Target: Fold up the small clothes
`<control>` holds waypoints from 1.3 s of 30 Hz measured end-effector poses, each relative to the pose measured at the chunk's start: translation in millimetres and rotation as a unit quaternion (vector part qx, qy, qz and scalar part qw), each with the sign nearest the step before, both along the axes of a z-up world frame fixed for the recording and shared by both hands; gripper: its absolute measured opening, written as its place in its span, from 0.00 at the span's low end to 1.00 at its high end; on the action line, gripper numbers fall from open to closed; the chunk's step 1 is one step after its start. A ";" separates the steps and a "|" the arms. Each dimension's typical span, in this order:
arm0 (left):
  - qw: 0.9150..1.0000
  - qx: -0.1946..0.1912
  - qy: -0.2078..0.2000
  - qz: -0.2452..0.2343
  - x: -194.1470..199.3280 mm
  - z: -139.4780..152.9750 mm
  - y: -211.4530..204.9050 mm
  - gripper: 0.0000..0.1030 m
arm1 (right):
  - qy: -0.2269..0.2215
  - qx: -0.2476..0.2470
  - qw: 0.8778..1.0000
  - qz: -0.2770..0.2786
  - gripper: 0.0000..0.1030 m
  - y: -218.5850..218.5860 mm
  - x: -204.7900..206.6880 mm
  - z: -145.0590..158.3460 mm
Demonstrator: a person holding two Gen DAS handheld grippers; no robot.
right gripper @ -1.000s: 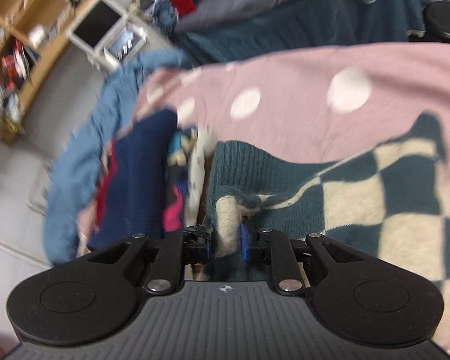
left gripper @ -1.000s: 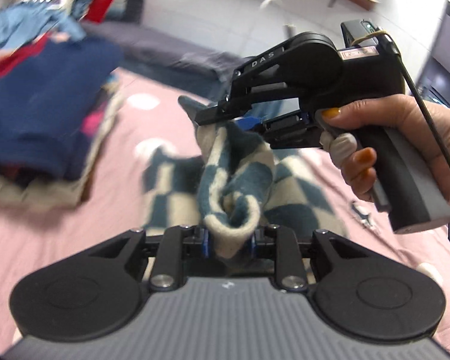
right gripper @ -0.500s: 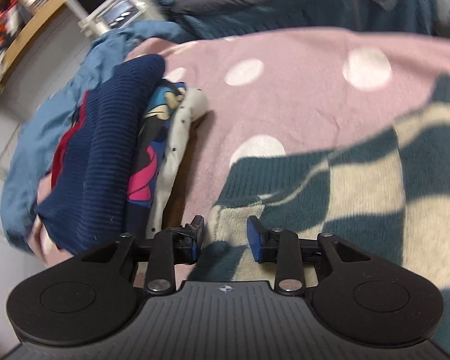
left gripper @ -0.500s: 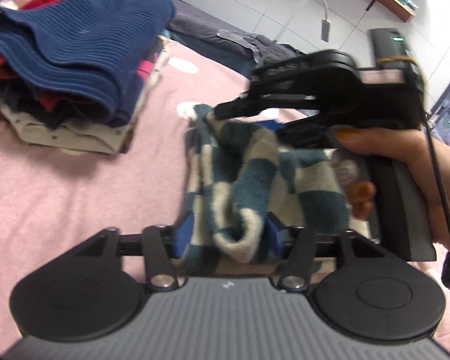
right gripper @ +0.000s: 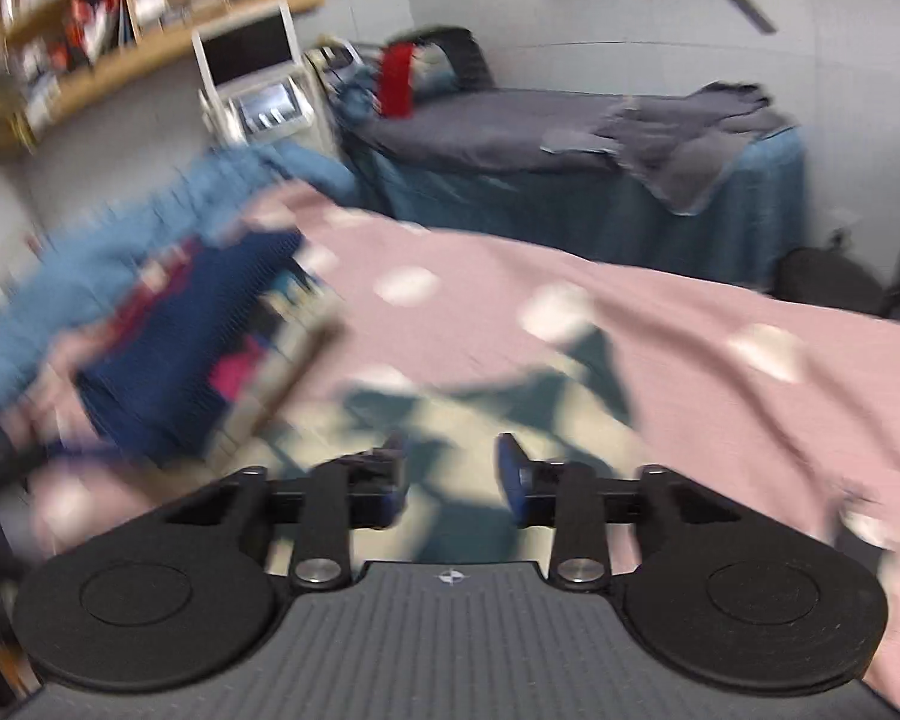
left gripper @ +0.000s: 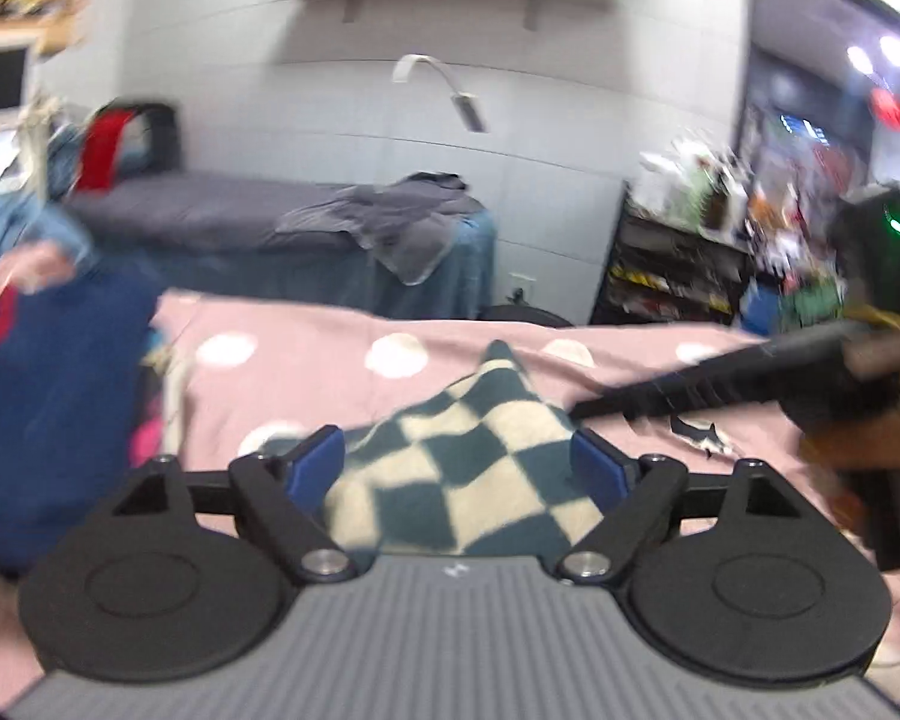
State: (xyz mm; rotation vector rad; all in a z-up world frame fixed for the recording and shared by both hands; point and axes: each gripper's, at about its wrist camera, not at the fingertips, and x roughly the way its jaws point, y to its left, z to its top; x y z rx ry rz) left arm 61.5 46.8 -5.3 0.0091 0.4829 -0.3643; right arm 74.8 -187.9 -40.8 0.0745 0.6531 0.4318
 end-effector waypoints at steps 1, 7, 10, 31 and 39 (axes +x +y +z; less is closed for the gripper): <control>1.000 0.017 0.008 -0.009 9.2 -3.2 -7.6 0.75 | 0.008 0.007 1.000 0.004 0.51 -5.4 -5.3 -6.7; 0.993 0.067 0.094 0.021 41.4 -52.9 -9.7 0.73 | 0.017 0.025 0.999 0.011 0.53 -15.9 -24.4 -33.3; 0.991 0.060 0.116 0.006 45.5 -78.5 -3.2 0.79 | 0.017 -0.005 1.000 0.023 0.61 -7.6 -28.4 -45.1; 0.965 -0.175 0.188 0.046 -37.5 -60.4 73.2 0.99 | 0.105 0.219 0.968 -0.064 1.00 -94.6 -52.9 -61.4; 0.931 -0.262 0.246 0.069 -45.4 -98.9 73.7 0.99 | 0.172 0.291 0.939 -0.071 1.00 -104.7 -52.2 -83.0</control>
